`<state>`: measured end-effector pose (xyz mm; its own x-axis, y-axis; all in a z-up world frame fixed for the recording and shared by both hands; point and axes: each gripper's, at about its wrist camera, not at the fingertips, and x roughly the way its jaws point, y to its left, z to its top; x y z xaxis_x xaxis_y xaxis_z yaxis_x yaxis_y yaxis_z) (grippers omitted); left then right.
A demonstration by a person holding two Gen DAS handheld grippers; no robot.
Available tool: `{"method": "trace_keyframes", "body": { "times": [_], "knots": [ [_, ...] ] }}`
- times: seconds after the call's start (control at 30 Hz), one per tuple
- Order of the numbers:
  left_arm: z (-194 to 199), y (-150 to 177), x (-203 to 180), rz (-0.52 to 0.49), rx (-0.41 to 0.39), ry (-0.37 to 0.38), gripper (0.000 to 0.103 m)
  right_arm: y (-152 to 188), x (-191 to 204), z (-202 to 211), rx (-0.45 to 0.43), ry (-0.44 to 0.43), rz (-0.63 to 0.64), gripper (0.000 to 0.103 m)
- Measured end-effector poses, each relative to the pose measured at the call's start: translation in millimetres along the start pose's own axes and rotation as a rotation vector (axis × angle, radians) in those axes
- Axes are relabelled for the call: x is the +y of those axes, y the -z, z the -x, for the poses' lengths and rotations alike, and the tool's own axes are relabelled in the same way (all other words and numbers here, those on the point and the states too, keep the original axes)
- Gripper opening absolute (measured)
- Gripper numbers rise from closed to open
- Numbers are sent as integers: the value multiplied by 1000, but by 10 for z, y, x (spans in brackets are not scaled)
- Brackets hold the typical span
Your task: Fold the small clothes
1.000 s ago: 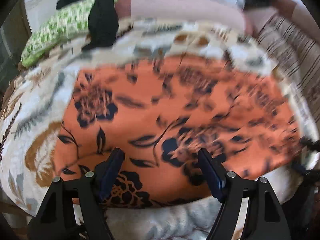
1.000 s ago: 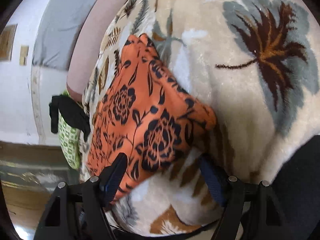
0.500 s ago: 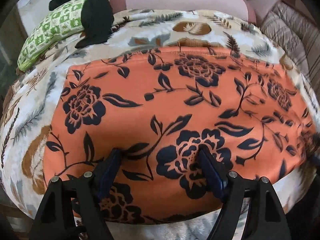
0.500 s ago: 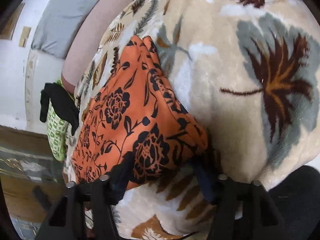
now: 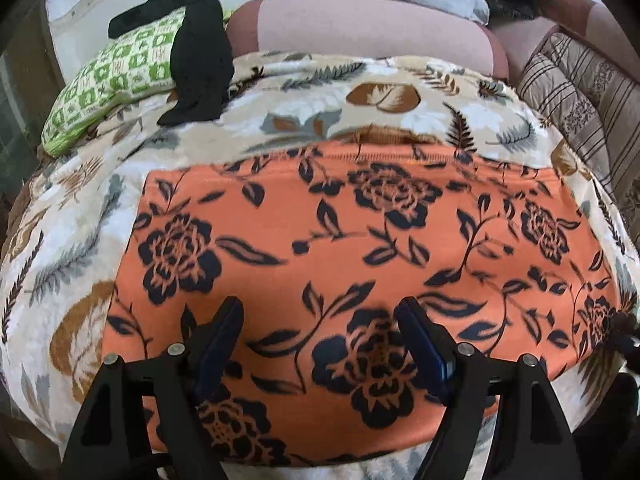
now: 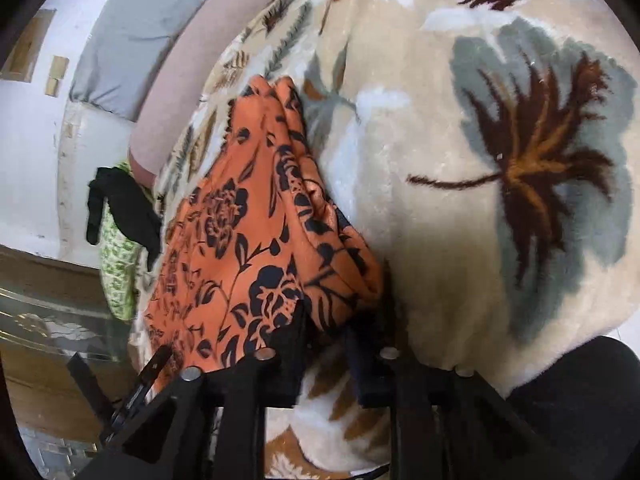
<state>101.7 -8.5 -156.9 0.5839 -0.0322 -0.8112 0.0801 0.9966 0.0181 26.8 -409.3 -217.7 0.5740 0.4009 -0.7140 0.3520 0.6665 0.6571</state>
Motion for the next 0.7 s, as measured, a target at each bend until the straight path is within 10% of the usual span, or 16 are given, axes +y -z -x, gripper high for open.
{"method": "trace_keyframes", "body": {
  "times": [0.07,0.17,0.4,0.47,0.5,0.7],
  "knots": [
    [-123,-5,-35,-28,25,-3,80,-94,40,178,-73,13,15,68],
    [-248,52,-84,-43,35,-20,81,-423,212,275,-128,-7,84,69],
    [-252,51,-66,-37,35,-11,83,-1388,435,-847,102,-55,123,69],
    [-257,54,-55,-41,32,-8,84,-1463,507,-1080,169,-95,142,46],
    [-263,52,-44,-41,30,-4,85,-1438,569,-1097,177,-76,177,18],
    [-276,32,-24,-39,30,-1,88,-1490,201,-976,50,-28,18,17]
  ]
}}
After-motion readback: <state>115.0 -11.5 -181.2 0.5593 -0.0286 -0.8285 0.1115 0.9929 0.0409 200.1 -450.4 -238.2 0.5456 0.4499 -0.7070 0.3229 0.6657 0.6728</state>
